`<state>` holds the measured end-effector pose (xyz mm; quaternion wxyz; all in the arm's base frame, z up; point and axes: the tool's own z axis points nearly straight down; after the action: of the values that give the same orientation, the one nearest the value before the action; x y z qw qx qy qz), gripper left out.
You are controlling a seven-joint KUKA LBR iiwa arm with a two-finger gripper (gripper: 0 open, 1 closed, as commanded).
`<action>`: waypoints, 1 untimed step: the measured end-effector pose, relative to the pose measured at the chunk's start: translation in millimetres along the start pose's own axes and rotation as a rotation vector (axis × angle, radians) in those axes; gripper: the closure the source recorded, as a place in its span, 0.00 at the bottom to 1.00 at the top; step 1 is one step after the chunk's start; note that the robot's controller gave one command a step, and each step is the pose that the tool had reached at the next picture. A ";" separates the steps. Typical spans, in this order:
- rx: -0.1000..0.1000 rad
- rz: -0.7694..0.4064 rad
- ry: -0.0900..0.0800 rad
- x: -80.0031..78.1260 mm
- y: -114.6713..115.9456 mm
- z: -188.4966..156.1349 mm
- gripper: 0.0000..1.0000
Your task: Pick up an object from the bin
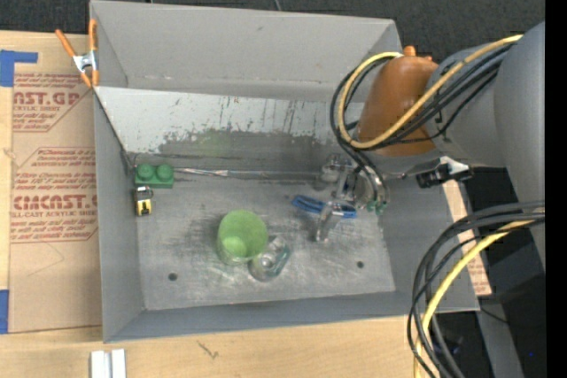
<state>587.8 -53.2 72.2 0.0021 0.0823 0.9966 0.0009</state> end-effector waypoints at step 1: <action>0.001 -0.001 0.003 -0.6 0.7 -0.9 0.00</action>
Offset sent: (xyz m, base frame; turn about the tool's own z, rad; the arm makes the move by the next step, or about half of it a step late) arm 0.0000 0.0000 0.0000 0.0000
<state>588.5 -52.6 73.1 0.0008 0.0818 0.9966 0.0004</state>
